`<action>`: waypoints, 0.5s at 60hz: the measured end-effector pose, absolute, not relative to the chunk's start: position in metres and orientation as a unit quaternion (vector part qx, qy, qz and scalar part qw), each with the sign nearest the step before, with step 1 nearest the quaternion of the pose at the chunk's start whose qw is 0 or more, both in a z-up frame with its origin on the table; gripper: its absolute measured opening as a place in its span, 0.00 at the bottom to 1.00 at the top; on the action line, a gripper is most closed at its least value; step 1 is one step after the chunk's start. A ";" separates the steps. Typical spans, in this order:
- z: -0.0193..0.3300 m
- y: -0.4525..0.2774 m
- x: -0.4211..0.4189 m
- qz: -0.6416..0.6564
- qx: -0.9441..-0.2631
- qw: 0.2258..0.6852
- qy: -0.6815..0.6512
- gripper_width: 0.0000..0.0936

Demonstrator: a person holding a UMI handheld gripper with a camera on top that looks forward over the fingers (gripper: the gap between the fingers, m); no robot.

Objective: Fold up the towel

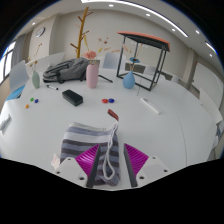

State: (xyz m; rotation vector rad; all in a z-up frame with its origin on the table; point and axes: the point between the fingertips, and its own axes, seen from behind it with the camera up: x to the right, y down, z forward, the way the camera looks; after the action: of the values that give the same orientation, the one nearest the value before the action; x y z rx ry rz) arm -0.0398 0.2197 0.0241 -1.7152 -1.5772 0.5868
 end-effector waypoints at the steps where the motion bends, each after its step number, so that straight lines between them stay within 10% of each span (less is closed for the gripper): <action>1: 0.029 0.219 -0.038 0.228 -0.664 0.363 -0.612 0.65; 4: 0.050 0.218 -0.027 0.228 -0.664 0.369 -0.609 0.92; 30: 0.237 0.140 0.165 0.245 -0.677 0.351 -0.598 0.91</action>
State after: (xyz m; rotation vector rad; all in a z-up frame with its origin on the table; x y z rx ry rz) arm 0.1655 0.1401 0.2370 -1.7536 -1.5489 0.6352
